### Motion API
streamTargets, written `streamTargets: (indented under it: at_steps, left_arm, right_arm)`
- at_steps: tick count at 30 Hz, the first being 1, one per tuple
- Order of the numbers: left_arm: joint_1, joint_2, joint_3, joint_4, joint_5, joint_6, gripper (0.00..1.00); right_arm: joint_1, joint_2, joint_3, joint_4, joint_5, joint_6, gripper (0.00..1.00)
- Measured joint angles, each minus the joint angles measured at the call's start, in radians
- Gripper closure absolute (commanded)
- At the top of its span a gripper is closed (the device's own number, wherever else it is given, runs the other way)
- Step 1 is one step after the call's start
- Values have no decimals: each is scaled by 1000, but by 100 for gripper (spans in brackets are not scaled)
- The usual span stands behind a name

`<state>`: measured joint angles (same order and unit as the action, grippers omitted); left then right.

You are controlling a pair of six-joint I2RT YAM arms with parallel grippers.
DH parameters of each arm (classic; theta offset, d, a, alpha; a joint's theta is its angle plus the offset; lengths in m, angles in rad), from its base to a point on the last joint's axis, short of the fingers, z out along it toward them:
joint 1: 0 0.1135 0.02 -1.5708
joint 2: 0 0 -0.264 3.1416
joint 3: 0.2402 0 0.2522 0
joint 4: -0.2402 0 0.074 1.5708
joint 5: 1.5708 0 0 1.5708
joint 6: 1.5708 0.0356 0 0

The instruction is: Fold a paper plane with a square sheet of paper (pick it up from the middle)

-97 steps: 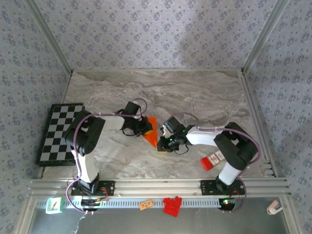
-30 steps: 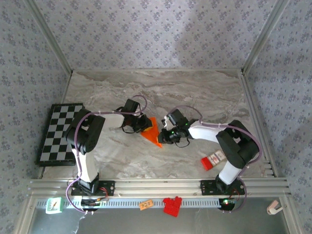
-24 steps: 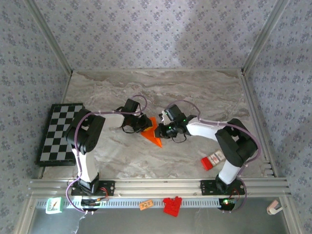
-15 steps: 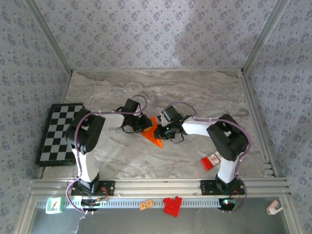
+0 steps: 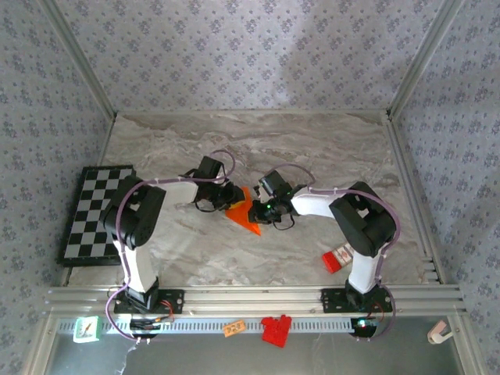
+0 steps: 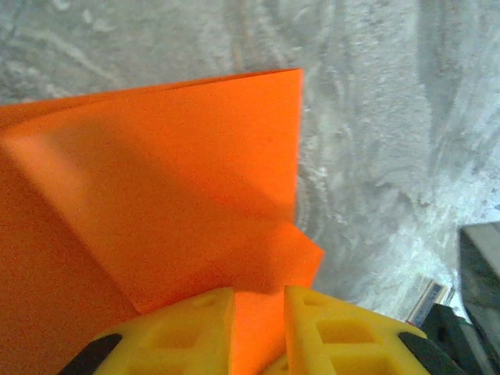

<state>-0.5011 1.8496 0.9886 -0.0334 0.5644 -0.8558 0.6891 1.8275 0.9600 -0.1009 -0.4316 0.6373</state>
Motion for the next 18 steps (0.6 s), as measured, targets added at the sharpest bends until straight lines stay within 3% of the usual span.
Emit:
streamTargets:
  at_steps: [18]
  left_arm:
    - [-45,-15,-51,20,25,56,81]
  right_arm:
    - [-3,18,35,-54,1,0,90]
